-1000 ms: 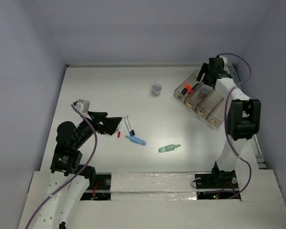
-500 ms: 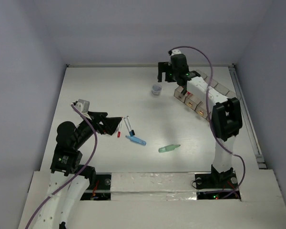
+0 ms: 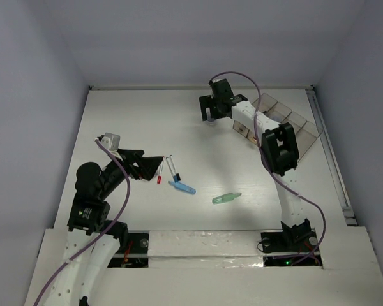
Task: Sort the stationery into containers
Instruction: Pick up the stationery from the center of the board, then place the stationery in the storage box.
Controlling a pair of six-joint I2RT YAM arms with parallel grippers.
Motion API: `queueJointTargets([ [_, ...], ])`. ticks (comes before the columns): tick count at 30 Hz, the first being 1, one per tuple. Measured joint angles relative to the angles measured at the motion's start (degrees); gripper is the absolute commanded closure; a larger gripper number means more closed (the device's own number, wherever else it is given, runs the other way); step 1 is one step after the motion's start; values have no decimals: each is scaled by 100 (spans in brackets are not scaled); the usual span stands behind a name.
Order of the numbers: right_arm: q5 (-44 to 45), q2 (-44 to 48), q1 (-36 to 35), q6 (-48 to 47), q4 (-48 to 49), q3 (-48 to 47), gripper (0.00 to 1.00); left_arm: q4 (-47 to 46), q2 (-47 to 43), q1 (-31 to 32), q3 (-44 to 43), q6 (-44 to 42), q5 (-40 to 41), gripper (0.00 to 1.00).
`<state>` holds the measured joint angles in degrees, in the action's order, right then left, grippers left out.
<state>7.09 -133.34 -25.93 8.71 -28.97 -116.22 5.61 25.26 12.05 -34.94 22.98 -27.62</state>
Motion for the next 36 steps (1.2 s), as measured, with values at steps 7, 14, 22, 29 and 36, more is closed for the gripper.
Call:
queueJointTargets([
  [7,7,-33,-83,-17,-61,0,28,-2,0,0,0,0,-2,1],
  [14,166,-61,-127,0,-57,-9,58,-2,0,0,0,0,-20,1],
  [22,446,629,-146,55,188,813,61,-2,2,0,0,0,-15,1],
  [29,664,2621,98,63,542,1770,63,0,17,0,0,0,-13,1],
  [36,708,4107,1255,302,938,3178,63,-2,52,0,0,0,-15,1],
])
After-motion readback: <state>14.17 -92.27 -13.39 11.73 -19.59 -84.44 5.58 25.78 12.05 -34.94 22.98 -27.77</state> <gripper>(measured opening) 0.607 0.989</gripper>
